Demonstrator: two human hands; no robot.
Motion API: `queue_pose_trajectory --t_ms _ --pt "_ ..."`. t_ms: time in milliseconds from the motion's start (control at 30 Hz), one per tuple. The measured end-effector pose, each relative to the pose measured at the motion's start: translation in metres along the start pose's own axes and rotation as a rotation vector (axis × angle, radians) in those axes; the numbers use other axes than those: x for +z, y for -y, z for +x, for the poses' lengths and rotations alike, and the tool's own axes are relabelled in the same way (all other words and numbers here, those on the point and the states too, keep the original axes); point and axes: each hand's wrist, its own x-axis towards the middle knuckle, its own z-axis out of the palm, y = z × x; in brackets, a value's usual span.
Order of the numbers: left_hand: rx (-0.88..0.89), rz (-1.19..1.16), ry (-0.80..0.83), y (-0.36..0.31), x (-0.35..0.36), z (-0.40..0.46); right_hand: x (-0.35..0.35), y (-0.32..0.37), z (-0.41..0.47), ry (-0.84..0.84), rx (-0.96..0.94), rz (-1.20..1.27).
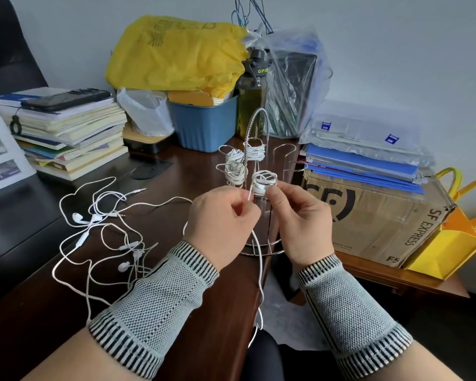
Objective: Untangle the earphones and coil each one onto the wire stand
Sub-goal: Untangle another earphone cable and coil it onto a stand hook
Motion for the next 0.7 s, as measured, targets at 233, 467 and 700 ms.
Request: queue_pose_trajectory --t_ms 233,467,700 --pt "0.093 0.041 -0.025 0.003 0.005 0.0 0.006 0.0 0.001 0.014 0.026 -0.043" --pt "0.111 0.111 0.007 0.007 0.007 0.0 0.002 0.004 0.002 0.066 0.034 -0.081" --pt "0.086 0.209 0.077 -0.002 -0.008 0.004 0.001 -0.003 -0.003 0.007 0.03 -0.037"
